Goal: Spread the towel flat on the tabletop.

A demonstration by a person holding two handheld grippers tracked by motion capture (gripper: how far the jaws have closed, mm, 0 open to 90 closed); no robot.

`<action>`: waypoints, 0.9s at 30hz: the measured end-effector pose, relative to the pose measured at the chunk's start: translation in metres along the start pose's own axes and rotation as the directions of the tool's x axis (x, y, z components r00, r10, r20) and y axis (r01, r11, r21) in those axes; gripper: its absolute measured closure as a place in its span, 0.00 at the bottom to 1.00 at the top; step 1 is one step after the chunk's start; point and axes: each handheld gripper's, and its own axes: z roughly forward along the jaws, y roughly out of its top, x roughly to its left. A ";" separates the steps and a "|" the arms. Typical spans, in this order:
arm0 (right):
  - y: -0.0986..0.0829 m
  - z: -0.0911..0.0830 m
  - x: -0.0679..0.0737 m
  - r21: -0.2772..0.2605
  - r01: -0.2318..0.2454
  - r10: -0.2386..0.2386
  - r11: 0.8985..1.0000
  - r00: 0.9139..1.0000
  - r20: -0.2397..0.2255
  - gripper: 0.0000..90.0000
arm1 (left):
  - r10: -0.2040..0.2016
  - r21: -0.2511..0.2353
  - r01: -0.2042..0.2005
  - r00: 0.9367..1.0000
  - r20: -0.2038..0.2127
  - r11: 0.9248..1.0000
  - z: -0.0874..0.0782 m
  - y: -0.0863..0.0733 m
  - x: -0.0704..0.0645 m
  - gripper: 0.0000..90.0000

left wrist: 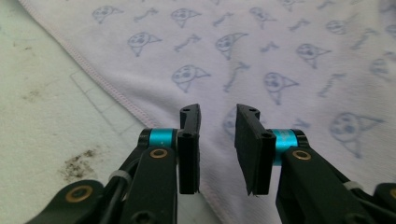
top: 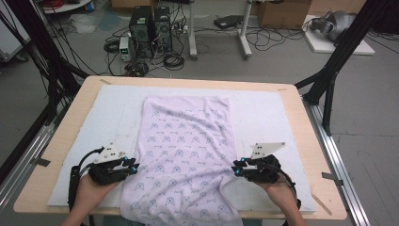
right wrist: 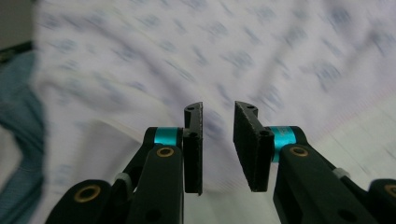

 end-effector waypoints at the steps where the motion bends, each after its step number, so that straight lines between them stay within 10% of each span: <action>1: 0.004 0.000 0.009 -0.009 0.026 -0.026 1.000 0.999 -0.024 0.77 | 0.005 0.000 -0.005 1.000 0.008 1.000 -0.001 -0.001 -0.003 0.76; 7: 0.012 0.022 0.038 0.055 0.110 -0.103 0.992 0.989 -0.104 0.64 | 0.044 0.054 -0.047 0.997 0.057 0.997 0.005 -0.010 -0.018 0.70; 12: 0.010 0.037 0.038 0.159 0.152 -0.136 0.975 0.985 -0.108 0.99 | 0.069 0.082 -0.075 0.995 0.071 0.994 0.011 -0.013 -0.017 0.94; 18: -0.006 0.015 0.031 0.190 0.117 -0.104 0.975 0.992 -0.076 1.00 | 0.063 0.073 -0.067 0.996 0.062 0.995 0.011 -0.014 -0.016 0.96; 27: 0.010 0.013 0.039 0.075 0.104 -0.097 0.992 0.992 -0.084 0.80 | 0.027 0.021 -0.028 0.999 0.044 0.999 0.011 -0.004 -0.016 0.78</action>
